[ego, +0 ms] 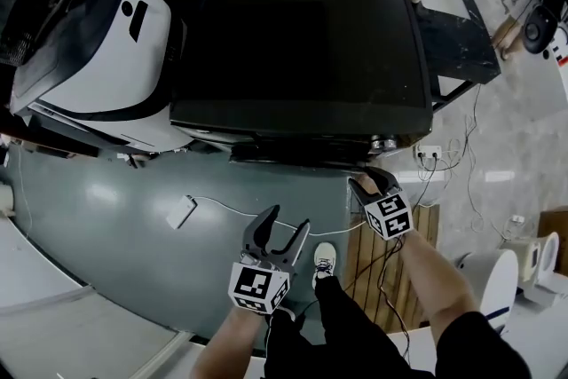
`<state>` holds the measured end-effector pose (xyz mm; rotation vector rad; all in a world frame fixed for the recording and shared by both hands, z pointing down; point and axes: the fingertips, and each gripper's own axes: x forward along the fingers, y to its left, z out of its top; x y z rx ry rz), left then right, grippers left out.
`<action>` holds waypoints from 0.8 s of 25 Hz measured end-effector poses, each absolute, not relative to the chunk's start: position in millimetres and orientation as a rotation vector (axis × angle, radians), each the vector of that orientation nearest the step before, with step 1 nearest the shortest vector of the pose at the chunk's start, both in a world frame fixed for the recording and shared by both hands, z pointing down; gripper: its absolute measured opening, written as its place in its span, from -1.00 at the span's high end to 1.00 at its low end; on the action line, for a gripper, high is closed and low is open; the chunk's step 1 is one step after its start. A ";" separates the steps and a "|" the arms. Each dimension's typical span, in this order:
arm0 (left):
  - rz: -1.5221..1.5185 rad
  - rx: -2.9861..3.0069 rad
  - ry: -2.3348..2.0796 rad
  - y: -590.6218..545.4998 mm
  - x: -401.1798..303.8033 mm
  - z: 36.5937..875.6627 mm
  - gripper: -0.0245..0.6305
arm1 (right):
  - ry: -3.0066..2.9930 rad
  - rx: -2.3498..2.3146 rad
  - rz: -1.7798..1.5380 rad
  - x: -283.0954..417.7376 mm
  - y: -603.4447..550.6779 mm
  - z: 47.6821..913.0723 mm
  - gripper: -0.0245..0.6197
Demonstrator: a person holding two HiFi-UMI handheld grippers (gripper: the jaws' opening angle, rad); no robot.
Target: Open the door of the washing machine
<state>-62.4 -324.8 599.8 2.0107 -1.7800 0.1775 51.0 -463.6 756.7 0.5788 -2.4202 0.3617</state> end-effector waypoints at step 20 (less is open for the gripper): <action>0.218 1.907 -1.744 -328.6 -56.6 665.2 0.12 | -2.342 0.529 0.297 46.9 -482.8 813.6 0.39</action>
